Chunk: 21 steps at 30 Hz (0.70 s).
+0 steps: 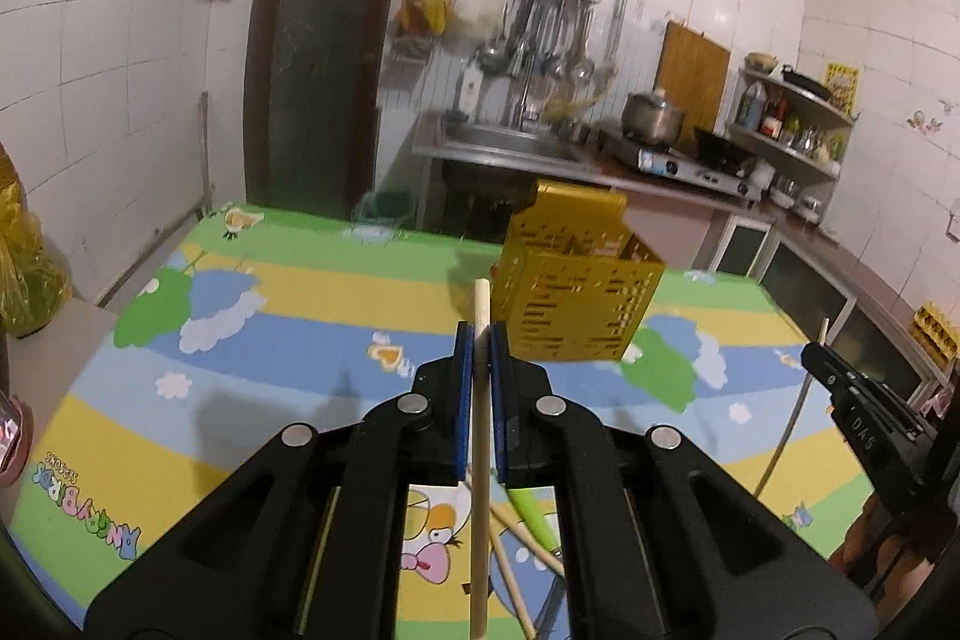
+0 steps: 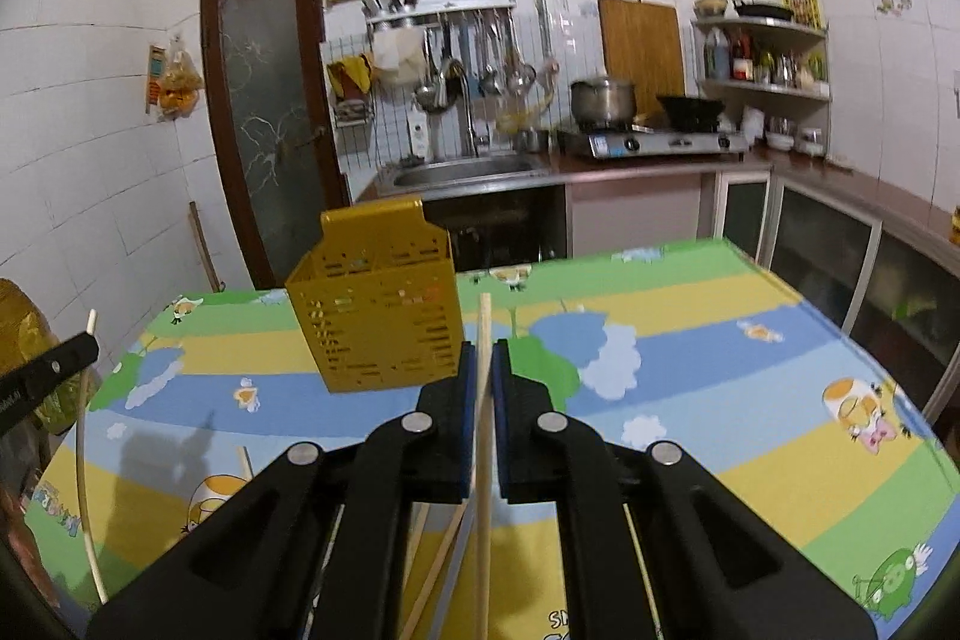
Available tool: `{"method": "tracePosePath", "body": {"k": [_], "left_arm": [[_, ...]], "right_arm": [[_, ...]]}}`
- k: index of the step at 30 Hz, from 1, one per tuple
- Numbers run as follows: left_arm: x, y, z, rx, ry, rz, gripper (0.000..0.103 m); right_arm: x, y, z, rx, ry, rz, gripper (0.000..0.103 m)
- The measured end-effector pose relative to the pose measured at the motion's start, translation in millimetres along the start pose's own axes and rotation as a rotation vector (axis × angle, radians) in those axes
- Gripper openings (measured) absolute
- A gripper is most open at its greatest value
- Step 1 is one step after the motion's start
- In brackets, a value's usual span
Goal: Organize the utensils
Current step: 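Lift the chopstick with the left tool and carry it over the yellow holder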
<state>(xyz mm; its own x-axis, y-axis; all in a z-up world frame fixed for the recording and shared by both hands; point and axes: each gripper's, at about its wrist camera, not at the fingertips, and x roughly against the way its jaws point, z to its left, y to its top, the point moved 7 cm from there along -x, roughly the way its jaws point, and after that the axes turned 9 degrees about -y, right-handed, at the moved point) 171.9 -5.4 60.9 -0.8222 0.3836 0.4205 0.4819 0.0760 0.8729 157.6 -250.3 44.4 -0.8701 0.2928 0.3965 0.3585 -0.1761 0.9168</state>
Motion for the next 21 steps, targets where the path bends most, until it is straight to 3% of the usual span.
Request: {"method": "tracePosePath", "body": {"k": [12, 21], "left_arm": [[6.4, -1.4, -8.1, -0.036, -0.06, -0.037, 0.004], [-10.7, -7.2, -2.4, -0.051, -0.04, -0.005, 0.004]], "right_arm": [[10.8, 0.2, 2.3, 0.036, -0.005, -0.047, 0.006], [4.4, 6.8, 1.7, 0.048, -0.006, -0.06, 0.006]]}}
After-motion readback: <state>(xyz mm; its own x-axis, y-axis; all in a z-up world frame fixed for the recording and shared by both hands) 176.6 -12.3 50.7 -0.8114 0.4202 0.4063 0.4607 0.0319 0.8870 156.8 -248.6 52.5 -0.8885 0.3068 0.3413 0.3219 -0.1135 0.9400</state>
